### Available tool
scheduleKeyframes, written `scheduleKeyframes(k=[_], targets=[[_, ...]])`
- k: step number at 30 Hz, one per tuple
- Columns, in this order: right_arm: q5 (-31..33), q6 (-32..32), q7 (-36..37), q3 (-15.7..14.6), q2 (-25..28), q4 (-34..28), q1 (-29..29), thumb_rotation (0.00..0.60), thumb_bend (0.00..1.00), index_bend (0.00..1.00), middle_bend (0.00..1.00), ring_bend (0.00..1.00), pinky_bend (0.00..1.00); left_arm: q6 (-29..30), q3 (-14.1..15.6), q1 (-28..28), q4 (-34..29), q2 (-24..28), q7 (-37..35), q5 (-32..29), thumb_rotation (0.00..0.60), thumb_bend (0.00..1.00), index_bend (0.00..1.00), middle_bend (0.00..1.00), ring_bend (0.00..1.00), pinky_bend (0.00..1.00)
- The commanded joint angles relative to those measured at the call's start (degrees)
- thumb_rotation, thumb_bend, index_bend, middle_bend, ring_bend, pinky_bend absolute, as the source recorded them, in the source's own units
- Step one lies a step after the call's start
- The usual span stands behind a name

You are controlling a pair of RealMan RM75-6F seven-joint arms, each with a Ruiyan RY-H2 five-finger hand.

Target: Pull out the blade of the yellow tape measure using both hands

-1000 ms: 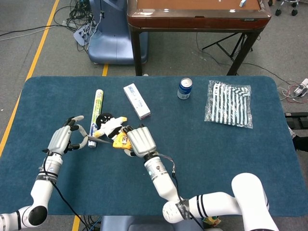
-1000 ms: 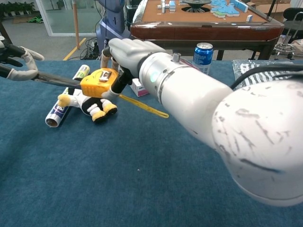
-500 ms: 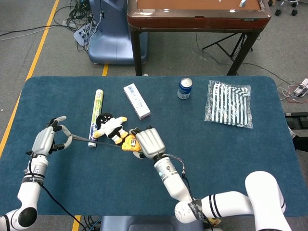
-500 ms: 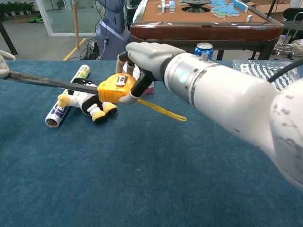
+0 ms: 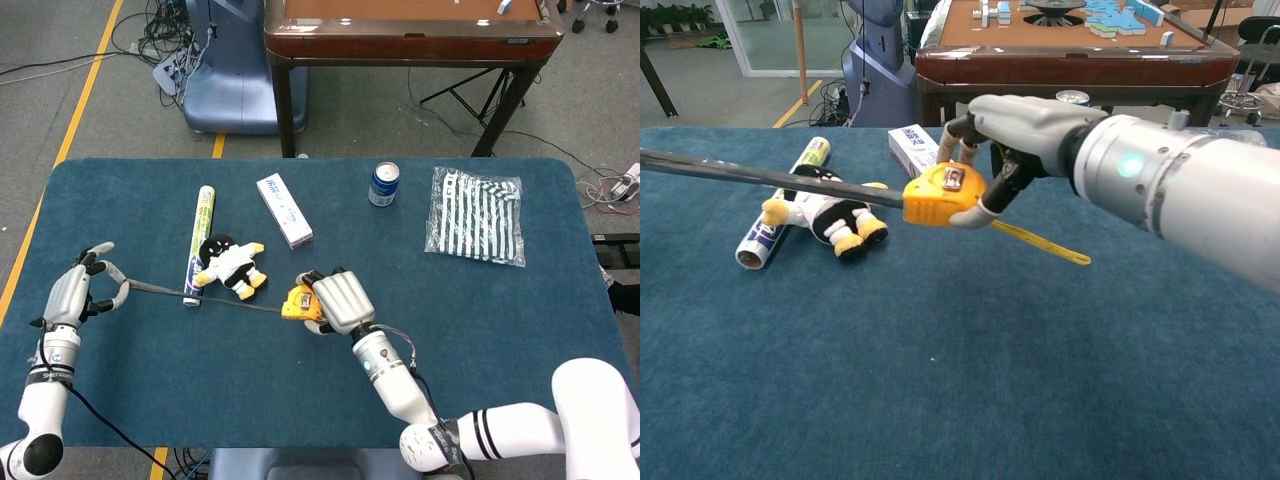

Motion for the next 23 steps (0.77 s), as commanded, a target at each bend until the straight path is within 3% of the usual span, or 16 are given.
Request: scheduleKeyframes(k=[1, 15, 23], targets=[[-1.67, 0.68, 1.77, -1.69, 2.10, -1.48, -1.94, 0.600, 0.54, 0.64, 0.66, 0.54, 0.32, 0.24, 0.16, 0.54, -0.20, 0.30, -0.40, 0.53, 0.600, 0.60, 0.62, 0.14, 0.02, 0.07], [-11.83, 1.53, 12.05, -9.48, 12.20, -5.94, -11.37, 0.600, 0.54, 0.65, 0.66, 0.55, 0.32, 1.46, 1.60, 2.49, -1.71, 0.23, -0.41, 3.06, 0.600, 0.60, 0.63, 0.14, 0.02, 0.07], [-15.85, 0.87, 15.03, -11.78, 15.01, -6.16, -14.47, 0.600, 0.54, 0.66, 0.66, 0.55, 0.32, 1.71, 1.85, 3.33, -1.94, 0.26, -0.83, 3.53, 0.600, 0.60, 0.63, 0.14, 0.02, 0.07]])
